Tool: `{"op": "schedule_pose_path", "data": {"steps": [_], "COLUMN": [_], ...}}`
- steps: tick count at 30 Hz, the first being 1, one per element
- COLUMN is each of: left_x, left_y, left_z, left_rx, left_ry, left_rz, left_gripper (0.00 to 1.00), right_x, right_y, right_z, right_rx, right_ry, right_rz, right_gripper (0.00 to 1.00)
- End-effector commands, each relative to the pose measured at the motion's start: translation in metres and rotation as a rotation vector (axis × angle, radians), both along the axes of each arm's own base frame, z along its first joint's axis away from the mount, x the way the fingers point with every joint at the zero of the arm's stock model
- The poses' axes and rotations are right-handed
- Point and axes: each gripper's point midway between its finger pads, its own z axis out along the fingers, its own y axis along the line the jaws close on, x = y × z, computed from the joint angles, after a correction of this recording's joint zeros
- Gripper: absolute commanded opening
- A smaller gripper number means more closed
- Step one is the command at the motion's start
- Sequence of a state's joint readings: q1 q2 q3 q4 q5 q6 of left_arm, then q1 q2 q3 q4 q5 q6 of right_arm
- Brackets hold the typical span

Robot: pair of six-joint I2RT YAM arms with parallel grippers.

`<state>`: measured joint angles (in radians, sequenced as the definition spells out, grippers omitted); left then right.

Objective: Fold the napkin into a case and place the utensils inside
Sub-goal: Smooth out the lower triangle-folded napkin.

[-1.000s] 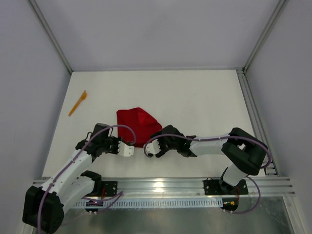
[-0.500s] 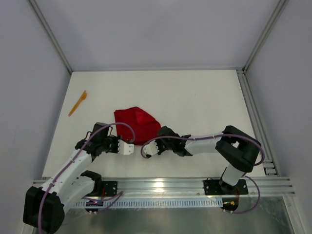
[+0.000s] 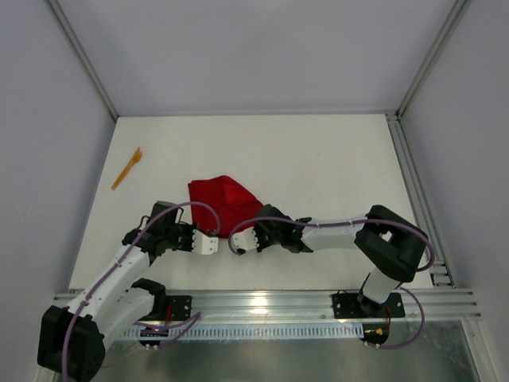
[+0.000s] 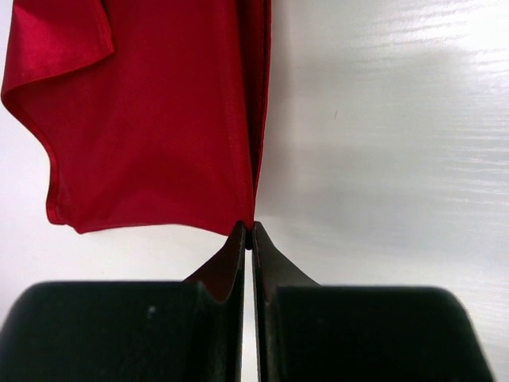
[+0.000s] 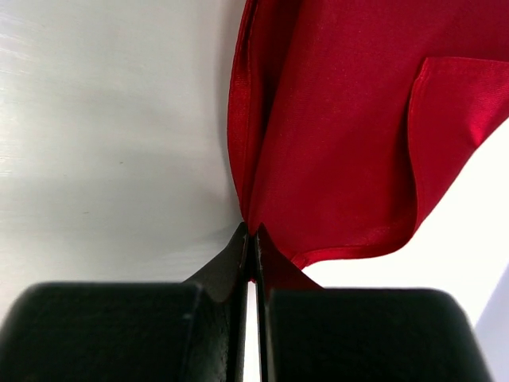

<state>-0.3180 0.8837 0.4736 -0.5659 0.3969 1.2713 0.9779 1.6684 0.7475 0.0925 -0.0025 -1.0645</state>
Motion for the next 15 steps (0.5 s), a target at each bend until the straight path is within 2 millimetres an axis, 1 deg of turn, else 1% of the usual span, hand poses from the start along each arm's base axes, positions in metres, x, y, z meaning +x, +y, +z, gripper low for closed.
{"op": "schedule_pose_path", "data": {"steps": [1, 3, 4, 7, 10, 12, 13, 15], "left_x": [-0.012, -0.01, -0.012, -0.01, -0.016, -0.019, -0.02, -0.024], "left_y": [0.009, 0.017, 0.02, 0.016, 0.017, 0.019, 0.02, 0.022], "left_z": [-0.023, -0.035, -0.044, -0.046, -0.051, -0.054, -0.055, -0.057], "left_rx": [0.061, 0.117, 0.132, 0.117, 0.137, 0.151, 0.159, 0.173], "left_ry": [0.006, -0.019, -0.015, -0.018, -0.017, -0.006, -0.002, 0.006], "left_rz": [-0.065, -0.069, -0.079, -0.088, -0.132, -0.144, -0.146, -0.164], "left_gripper": [0.0, 0.0, 0.0, 0.0, 0.0, 0.14, 0.29, 0.39], "right_x": [-0.027, -0.033, -0.039, -0.058, -0.067, -0.069, -0.068, -0.069], "right_y": [-0.019, -0.018, -0.016, -0.01, -0.003, 0.001, 0.002, 0.004], "right_z": [-0.015, -0.011, -0.007, -0.006, -0.008, -0.006, -0.005, -0.002], "right_rx": [-0.052, -0.046, -0.026, -0.018, -0.014, 0.009, 0.019, 0.042], "right_ry": [0.167, 0.207, 0.235, 0.282, 0.33, 0.348, 0.349, 0.355], "right_rz": [-0.048, -0.056, -0.054, -0.03, -0.047, -0.058, -0.057, -0.057], "right_gripper": [0.03, 0.03, 0.03, 0.03, 0.03, 0.03, 0.03, 0.03]}}
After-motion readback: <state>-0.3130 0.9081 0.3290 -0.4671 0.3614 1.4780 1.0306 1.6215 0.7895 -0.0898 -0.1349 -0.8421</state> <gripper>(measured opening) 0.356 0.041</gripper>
